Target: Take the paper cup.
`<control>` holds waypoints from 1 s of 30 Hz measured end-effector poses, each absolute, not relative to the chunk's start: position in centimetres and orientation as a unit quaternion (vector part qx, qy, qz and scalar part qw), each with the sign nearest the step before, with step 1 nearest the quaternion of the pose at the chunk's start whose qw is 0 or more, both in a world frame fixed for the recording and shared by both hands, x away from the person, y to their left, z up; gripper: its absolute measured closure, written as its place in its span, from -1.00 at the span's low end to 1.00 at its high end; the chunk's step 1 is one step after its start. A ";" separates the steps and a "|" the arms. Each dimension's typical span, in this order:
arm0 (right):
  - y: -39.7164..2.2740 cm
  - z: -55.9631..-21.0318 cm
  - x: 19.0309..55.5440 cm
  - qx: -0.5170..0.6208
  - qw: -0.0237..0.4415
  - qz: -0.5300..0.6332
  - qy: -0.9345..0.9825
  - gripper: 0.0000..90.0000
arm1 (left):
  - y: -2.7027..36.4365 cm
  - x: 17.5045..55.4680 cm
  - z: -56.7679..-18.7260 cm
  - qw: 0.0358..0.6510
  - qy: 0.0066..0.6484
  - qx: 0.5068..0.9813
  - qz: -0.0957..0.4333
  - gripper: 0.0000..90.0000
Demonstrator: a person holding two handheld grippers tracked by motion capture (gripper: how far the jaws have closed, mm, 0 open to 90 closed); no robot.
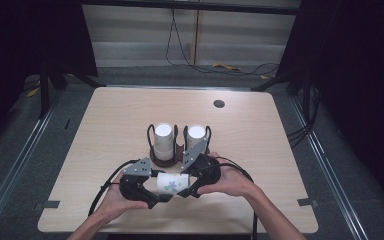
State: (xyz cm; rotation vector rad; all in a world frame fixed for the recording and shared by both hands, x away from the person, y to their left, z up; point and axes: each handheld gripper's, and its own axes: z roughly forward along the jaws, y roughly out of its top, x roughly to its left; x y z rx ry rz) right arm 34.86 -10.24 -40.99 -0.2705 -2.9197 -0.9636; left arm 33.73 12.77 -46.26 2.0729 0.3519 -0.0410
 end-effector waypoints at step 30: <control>-12.0 -41.9 34.9 -0.128 0.018 -0.430 -0.894 -0.15 | 14.7 34.2 -45.2 0.561 0.171 0.810 -0.003 -0.65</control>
